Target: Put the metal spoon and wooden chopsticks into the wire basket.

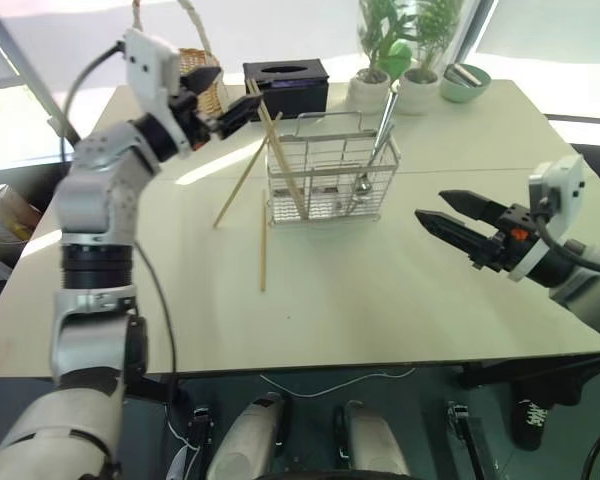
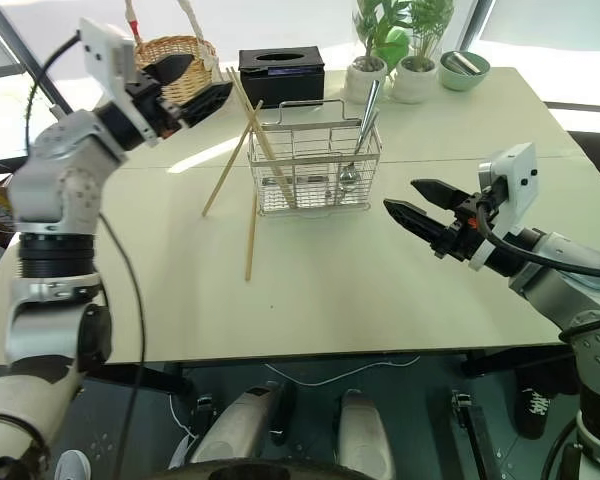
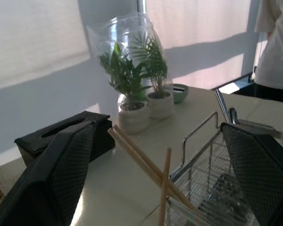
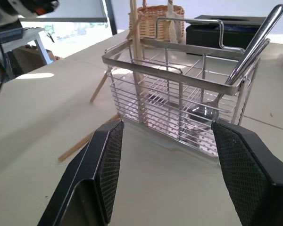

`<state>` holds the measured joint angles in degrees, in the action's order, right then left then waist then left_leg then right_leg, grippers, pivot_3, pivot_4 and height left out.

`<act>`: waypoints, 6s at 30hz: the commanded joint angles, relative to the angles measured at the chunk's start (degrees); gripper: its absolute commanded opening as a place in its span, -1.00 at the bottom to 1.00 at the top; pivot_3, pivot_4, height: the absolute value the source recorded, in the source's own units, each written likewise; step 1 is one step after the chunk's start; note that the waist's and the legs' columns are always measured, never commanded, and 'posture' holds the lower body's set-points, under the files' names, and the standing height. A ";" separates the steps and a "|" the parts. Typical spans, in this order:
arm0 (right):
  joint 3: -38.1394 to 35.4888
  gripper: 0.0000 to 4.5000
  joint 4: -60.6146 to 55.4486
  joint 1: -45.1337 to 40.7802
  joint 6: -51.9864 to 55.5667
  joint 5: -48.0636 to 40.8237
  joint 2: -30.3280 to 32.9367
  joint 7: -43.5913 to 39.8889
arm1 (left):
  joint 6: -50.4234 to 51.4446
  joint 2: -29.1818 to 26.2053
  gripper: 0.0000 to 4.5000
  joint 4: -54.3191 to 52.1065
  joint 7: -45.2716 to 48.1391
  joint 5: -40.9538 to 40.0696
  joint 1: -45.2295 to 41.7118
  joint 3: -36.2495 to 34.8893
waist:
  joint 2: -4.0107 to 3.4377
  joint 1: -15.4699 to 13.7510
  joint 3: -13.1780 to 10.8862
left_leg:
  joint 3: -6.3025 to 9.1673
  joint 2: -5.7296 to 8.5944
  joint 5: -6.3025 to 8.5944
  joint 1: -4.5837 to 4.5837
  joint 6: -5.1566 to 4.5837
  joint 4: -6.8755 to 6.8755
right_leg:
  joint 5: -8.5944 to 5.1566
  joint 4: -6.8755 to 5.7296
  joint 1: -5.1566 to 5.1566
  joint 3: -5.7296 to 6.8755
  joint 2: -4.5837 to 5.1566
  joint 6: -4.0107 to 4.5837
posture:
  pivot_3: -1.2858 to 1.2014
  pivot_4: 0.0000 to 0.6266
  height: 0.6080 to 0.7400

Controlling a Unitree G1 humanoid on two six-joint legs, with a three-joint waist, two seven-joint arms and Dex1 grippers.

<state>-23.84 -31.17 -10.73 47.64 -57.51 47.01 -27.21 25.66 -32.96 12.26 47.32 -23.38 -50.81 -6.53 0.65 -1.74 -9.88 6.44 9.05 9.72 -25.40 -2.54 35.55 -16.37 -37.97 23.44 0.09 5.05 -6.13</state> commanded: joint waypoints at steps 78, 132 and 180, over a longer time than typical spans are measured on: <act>-3.54 0.36 -5.32 3.10 -2.34 -0.74 -2.50 5.85 | -20.88 24.52 -0.98 29.33 -6.63 4.30 -15.35 -1.90 | 0.05 -0.37 -0.03 | -0.02 0.00 0.06 -0.18 -0.22 0.33 | 0.07 -0.02 -0.05 0.03 0.00 -0.10 | 0.03 -0.52 0.78; -1.67 0.36 -4.45 3.52 -2.16 -1.22 -4.17 6.74 | 66.61 16.65 0.98 -7.75 -40.69 -0.86 -6.03 -4.97 | -0.47 -0.43 0.51 | -0.03 0.00 0.13 0.29 -0.12 0.18 | 0.04 -0.02 -0.21 -0.05 -0.03 -0.11 | 0.03 -0.52 0.78; -0.77 0.36 -5.74 4.58 -2.37 -1.75 -4.82 7.80 | 59.76 8.37 0.98 -12.68 -29.02 -6.26 2.28 6.15 | -0.38 -0.55 0.47 | -0.07 0.01 0.11 -0.06 -0.13 -0.28 | -0.06 0.51 -0.07 -0.14 0.05 0.10 | 0.03 -0.52 0.78</act>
<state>-23.50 -34.81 -5.49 45.89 -57.91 42.61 -19.97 85.74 -25.68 -0.82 20.61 -31.25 -48.09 1.83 0.27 -2.30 -9.41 6.37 9.06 9.83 -25.49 -2.67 35.28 -16.42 -37.44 23.36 -0.05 5.10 -6.05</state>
